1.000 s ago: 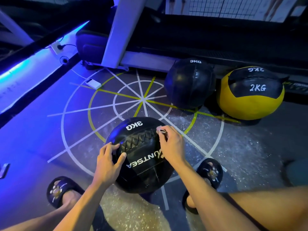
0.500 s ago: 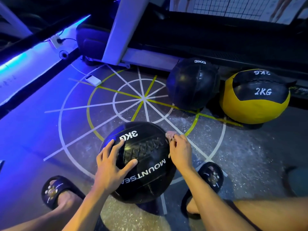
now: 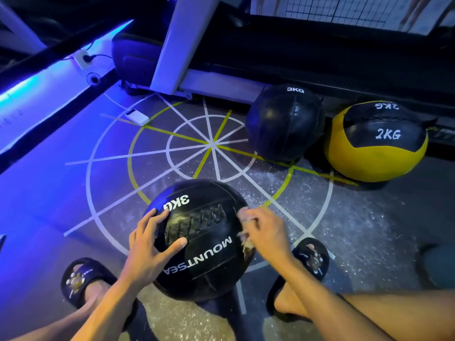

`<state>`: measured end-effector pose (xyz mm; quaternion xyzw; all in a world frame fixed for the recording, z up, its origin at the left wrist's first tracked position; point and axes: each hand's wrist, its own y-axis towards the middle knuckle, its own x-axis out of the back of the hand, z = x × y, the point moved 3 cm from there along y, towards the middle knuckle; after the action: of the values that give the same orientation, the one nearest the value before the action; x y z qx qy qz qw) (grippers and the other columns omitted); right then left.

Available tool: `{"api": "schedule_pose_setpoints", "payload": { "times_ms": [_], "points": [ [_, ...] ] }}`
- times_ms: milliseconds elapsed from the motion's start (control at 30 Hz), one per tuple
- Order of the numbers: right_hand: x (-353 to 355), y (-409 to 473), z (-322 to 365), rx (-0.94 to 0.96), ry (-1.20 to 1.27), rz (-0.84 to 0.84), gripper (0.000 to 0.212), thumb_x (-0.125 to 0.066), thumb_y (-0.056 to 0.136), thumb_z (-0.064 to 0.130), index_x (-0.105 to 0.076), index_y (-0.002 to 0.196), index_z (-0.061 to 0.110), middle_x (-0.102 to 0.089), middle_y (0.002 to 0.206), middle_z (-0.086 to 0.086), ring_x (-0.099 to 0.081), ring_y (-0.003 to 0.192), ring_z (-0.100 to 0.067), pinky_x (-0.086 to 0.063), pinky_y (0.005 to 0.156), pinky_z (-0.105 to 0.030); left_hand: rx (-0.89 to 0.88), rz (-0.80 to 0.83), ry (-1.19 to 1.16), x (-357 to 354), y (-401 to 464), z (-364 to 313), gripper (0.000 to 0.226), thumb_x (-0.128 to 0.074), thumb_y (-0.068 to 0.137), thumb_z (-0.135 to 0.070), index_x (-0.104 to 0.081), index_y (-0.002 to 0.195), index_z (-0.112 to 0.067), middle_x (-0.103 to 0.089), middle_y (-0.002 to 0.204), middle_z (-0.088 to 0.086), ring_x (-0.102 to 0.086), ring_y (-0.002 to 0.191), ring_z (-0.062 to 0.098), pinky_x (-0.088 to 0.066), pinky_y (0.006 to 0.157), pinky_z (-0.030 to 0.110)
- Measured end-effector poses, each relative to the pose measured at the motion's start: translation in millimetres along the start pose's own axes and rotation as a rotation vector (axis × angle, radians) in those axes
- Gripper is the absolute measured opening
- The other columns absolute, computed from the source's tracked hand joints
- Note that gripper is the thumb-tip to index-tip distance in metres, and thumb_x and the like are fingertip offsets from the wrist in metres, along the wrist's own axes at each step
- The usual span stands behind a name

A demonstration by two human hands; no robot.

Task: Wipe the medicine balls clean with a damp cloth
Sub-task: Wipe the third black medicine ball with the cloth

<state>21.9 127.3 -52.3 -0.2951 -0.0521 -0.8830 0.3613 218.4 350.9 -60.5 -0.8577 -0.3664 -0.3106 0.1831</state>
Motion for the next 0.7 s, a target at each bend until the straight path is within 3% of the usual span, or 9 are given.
{"api": "schedule_pose_setpoints", "payload": {
  "times_ms": [67, 100, 133, 200, 233, 333, 433, 567, 700],
  "points": [
    [24, 25, -20, -0.156, 0.018, -0.201, 0.013, -0.057, 0.104, 0.020, -0.068, 0.098, 0.017, -0.070, 0.085, 0.001, -0.073, 0.065, -0.013, -0.062, 0.056, -0.038, -0.008, 0.002, -0.009, 1, 0, 1, 0.085, -0.077, 0.074, -0.057, -0.041, 0.150, -0.044, -0.028, 0.160, -0.010, -0.025, 0.146, 0.027, -0.024, 0.116, 0.045],
    [28, 35, -20, -0.173, -0.005, -0.221, 0.014, -0.057, 0.103, 0.019, -0.067, 0.093, 0.018, -0.070, 0.084, -0.001, -0.073, 0.065, -0.019, -0.061, 0.058, -0.042, -0.004, 0.003, -0.008, 0, -1, 1, 0.085, -0.077, 0.075, -0.057, -0.041, 0.150, -0.043, -0.028, 0.161, -0.011, -0.025, 0.146, 0.026, -0.024, 0.116, 0.045],
    [26, 44, -14, -0.157, -0.006, -0.206, 0.014, -0.057, 0.103, 0.018, -0.068, 0.094, 0.019, -0.069, 0.088, -0.001, -0.071, 0.065, -0.019, -0.060, 0.057, -0.040, -0.005, 0.005, -0.003, -1, -1, 0, 0.085, -0.077, 0.075, -0.057, -0.041, 0.151, -0.042, -0.028, 0.160, -0.011, -0.024, 0.146, 0.026, -0.023, 0.116, 0.044],
    [9, 63, 11, -0.059, 0.019, -0.107, 0.014, -0.056, 0.103, 0.016, -0.068, 0.105, 0.023, -0.064, 0.101, 0.002, -0.066, 0.066, -0.006, -0.051, 0.055, -0.021, -0.008, 0.004, 0.004, -4, -1, -2, 0.086, -0.076, 0.075, -0.059, -0.042, 0.151, -0.042, -0.028, 0.160, -0.012, -0.024, 0.146, 0.025, -0.023, 0.115, 0.042],
    [-1, 71, 26, -0.011, 0.016, -0.050, 0.018, -0.056, 0.104, 0.018, -0.069, 0.114, 0.023, -0.062, 0.108, 0.003, -0.063, 0.074, -0.003, -0.047, 0.061, -0.016, -0.013, 0.002, 0.004, -4, -1, -4, 0.086, -0.076, 0.075, -0.059, -0.042, 0.151, -0.042, -0.027, 0.160, -0.013, -0.024, 0.145, 0.024, -0.023, 0.116, 0.043],
    [-26, 81, 57, 0.113, -0.081, 0.091, 0.019, -0.055, 0.103, 0.018, -0.070, 0.113, 0.023, -0.057, 0.110, 0.005, -0.055, 0.104, -0.012, -0.044, 0.085, -0.023, -0.020, -0.004, 0.002, -3, -1, -2, 0.085, -0.076, 0.074, -0.061, -0.041, 0.151, -0.043, -0.026, 0.156, -0.019, -0.023, 0.146, 0.024, -0.022, 0.115, 0.041],
    [-34, 52, 55, 0.219, -0.070, 0.068, 0.023, -0.053, 0.100, 0.015, -0.068, 0.094, 0.032, -0.059, 0.104, 0.014, -0.055, 0.106, -0.008, -0.046, 0.092, -0.028, -0.013, 0.010, 0.009, -1, -1, 3, 0.088, -0.075, 0.074, -0.072, -0.040, 0.150, -0.045, -0.023, 0.153, -0.025, -0.022, 0.146, 0.022, -0.022, 0.113, 0.040],
    [-22, 18, 31, 0.256, -0.028, 0.028, 0.026, -0.057, 0.096, 0.007, -0.067, 0.087, 0.030, -0.061, 0.098, 0.015, -0.059, 0.100, -0.004, -0.045, 0.085, -0.018, -0.077, 0.047, -0.007, -5, -7, -1, 0.087, -0.068, 0.070, -0.083, -0.041, 0.146, -0.051, -0.021, 0.159, -0.027, -0.019, 0.147, 0.014, -0.023, 0.114, 0.038],
    [-2, 47, 14, -0.039, -0.067, -0.085, 0.023, -0.058, 0.100, 0.016, -0.063, 0.086, 0.033, -0.061, 0.095, 0.010, -0.058, 0.077, -0.005, -0.035, 0.061, -0.013, -0.111, 0.059, -0.007, -18, -10, -15, 0.086, -0.060, 0.069, -0.090, -0.041, 0.145, -0.055, -0.020, 0.162, -0.027, -0.013, 0.147, 0.007, -0.026, 0.118, 0.046]
  ]
}}
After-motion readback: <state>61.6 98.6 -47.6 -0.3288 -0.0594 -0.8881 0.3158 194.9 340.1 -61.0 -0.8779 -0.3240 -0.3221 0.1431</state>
